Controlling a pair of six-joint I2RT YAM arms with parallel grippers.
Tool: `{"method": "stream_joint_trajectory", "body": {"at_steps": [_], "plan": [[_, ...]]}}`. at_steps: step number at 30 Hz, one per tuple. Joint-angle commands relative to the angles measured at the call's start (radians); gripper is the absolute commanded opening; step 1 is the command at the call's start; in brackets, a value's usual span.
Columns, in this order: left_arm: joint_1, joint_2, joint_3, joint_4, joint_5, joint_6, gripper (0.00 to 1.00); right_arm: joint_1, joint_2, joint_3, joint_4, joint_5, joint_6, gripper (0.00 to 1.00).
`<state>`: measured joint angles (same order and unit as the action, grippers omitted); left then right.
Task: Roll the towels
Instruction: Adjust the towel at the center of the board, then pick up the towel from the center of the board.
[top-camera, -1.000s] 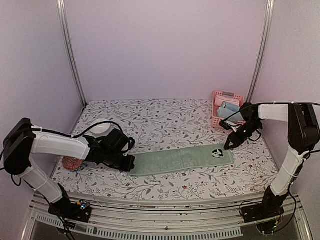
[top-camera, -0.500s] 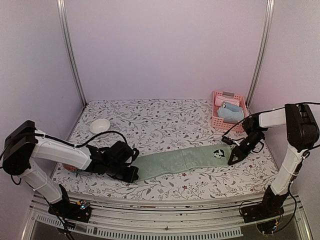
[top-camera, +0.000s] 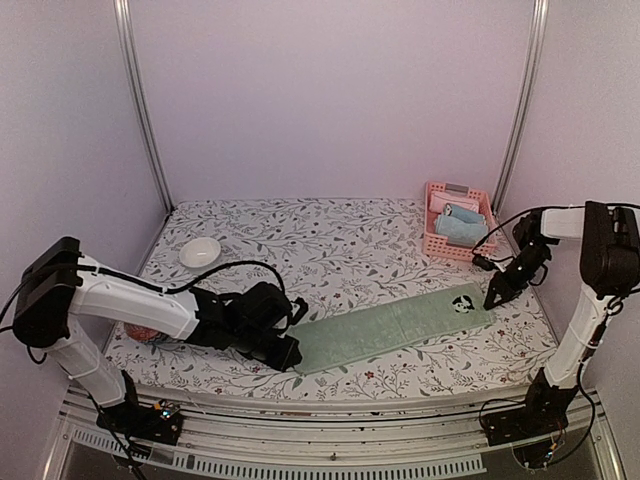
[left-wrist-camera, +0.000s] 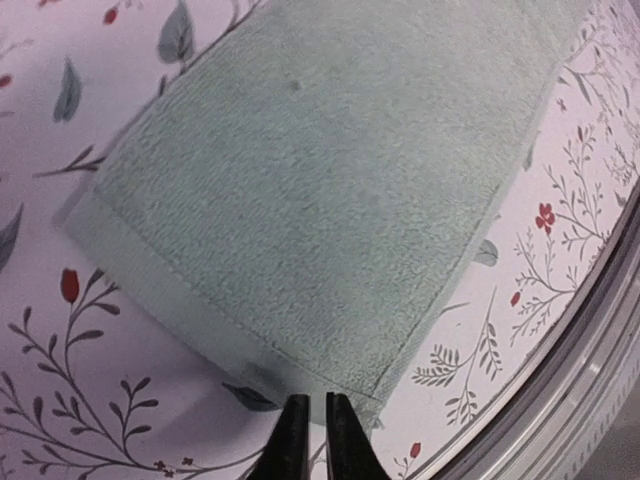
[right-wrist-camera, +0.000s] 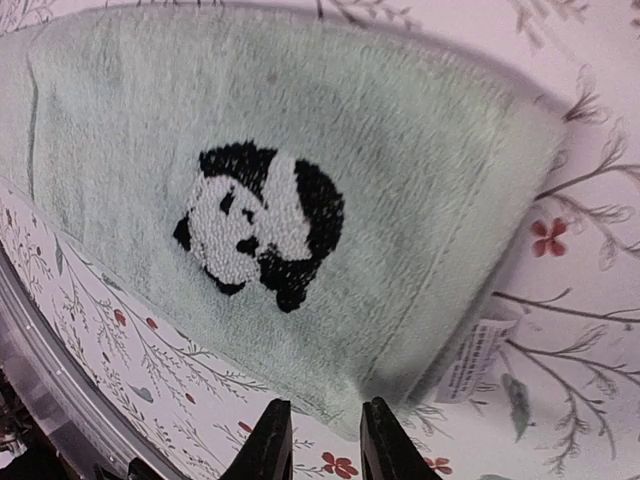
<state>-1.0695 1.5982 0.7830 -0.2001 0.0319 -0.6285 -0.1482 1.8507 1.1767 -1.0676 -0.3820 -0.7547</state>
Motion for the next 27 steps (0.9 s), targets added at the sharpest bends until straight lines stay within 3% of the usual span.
{"method": "stream_joint_trajectory", "body": {"at_steps": [1,5,17,27], "plan": [[-0.031,-0.032,0.008,0.039,-0.026,0.015,0.18,0.001,-0.008,0.091,-0.011,0.0,0.068,0.26],[-0.031,-0.042,-0.006,0.082,-0.037,0.011,0.23,0.002,-0.003,0.097,0.06,0.049,0.145,0.27],[-0.031,0.0,0.007,0.095,-0.055,0.022,0.24,0.088,0.066,0.042,0.175,0.162,0.213,0.31],[-0.032,-0.001,0.005,0.078,-0.077,0.029,0.24,0.119,0.109,-0.031,0.252,0.337,0.276,0.26]]}}
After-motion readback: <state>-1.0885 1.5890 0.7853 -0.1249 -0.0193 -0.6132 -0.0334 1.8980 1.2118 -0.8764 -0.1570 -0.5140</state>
